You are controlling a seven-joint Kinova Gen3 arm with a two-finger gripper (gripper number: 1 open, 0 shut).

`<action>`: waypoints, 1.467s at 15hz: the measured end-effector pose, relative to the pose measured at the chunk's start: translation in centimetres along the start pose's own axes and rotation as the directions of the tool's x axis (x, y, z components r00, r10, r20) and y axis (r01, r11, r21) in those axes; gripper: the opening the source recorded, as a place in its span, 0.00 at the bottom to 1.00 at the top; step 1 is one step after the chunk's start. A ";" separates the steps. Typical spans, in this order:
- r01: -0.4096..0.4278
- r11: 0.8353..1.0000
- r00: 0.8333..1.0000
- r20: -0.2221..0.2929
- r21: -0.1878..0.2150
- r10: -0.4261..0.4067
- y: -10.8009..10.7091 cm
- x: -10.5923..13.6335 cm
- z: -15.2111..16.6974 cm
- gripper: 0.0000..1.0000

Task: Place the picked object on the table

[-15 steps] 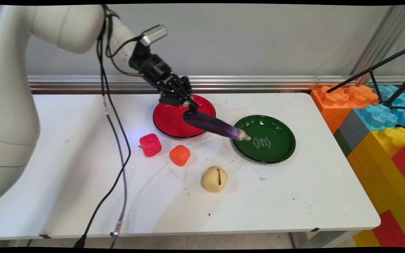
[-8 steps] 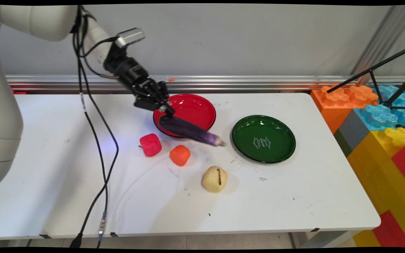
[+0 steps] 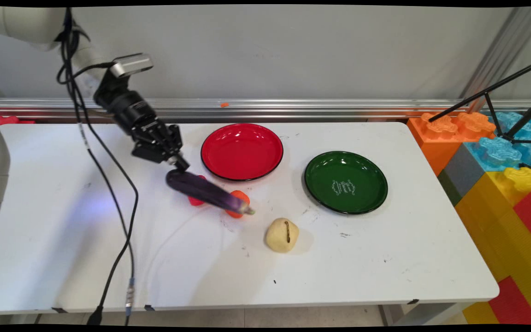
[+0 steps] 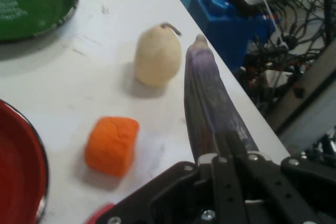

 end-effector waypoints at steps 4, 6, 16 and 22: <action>0.028 0.999 1.000 0.015 -0.018 -0.027 1.4 -2.0 -0.3 0.00; 0.043 0.999 0.999 0.023 -0.027 -0.042 2.0 -3.3 -0.2 0.00; 0.082 0.996 0.996 0.023 -0.021 -0.081 1.7 -5.8 1.9 0.00; 0.098 0.995 0.995 0.018 -0.008 -0.098 1.0 -6.6 3.2 0.00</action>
